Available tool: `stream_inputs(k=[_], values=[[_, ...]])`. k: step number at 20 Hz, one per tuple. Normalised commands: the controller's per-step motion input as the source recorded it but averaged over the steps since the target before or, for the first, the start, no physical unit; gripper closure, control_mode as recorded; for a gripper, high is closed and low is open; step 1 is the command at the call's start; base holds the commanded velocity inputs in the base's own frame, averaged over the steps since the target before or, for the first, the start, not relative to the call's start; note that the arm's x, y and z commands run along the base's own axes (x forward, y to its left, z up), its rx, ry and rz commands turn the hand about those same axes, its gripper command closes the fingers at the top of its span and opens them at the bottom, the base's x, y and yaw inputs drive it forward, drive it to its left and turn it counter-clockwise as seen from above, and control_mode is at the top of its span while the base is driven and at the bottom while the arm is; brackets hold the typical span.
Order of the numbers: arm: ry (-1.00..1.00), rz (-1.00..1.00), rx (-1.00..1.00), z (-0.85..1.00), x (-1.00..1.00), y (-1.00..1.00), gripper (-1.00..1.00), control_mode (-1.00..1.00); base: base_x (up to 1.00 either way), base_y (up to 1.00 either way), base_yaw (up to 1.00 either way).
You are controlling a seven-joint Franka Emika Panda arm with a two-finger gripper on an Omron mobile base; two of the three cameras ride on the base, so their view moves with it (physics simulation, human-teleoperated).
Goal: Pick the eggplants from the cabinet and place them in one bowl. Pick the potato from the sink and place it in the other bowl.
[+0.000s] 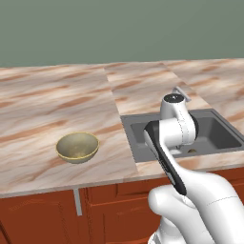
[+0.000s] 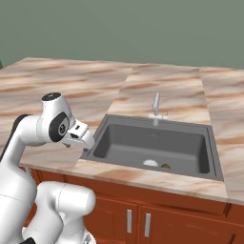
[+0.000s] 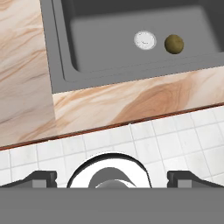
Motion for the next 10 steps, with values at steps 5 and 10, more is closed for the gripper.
stream_inputs(k=[5,10], values=[[0.0,0.0,0.0,0.0,0.0,0.0,-1.0,1.0,0.29,0.26,-0.04],[0.0,0.0,0.0,0.0,0.0,0.0,-1.0,1.0,0.39,0.06,0.0]])
